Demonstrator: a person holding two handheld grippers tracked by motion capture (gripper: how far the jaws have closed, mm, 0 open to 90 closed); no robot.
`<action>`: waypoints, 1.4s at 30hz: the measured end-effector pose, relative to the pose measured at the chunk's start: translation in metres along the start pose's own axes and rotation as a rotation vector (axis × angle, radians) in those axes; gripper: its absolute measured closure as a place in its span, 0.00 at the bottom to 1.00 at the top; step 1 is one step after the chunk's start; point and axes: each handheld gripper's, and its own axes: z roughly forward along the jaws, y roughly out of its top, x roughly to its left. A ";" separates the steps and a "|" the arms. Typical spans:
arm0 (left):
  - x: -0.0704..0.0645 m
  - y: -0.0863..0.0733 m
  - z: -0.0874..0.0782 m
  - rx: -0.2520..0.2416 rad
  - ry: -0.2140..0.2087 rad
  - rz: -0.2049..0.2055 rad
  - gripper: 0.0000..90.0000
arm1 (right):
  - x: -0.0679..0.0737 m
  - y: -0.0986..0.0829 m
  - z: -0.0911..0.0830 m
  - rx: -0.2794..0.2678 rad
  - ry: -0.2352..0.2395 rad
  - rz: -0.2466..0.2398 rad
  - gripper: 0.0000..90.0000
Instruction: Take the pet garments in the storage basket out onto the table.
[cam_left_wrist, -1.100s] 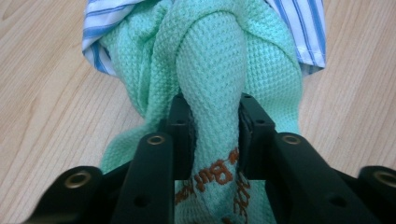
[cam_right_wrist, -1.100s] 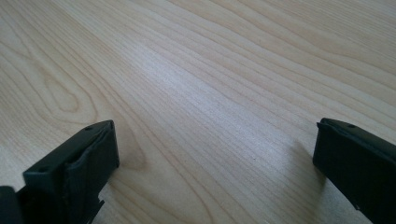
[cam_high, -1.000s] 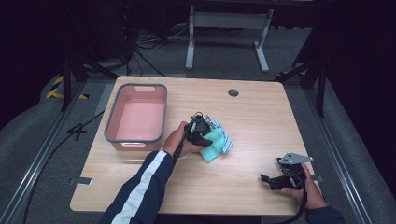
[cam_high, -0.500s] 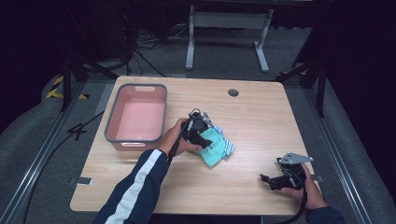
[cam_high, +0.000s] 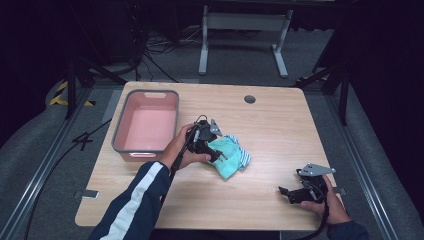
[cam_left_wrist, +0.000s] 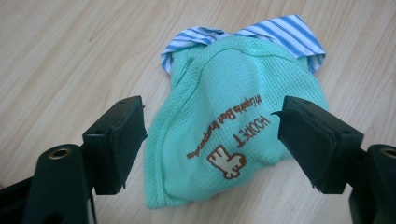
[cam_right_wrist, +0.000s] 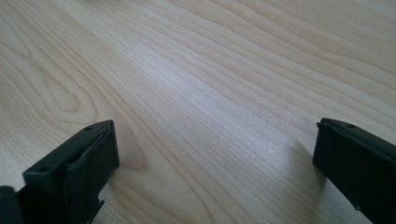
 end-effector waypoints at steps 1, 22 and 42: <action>-0.001 -0.001 -0.003 0.002 0.005 0.006 0.26 | 0.000 0.000 0.000 0.000 0.000 0.000 0.00; -0.014 -0.041 -0.043 0.011 0.004 0.084 0.26 | 0.000 0.000 0.000 0.000 0.000 0.000 0.00; -0.026 -0.102 -0.084 0.030 0.028 0.125 0.25 | 0.000 0.000 0.000 0.000 -0.002 0.000 0.01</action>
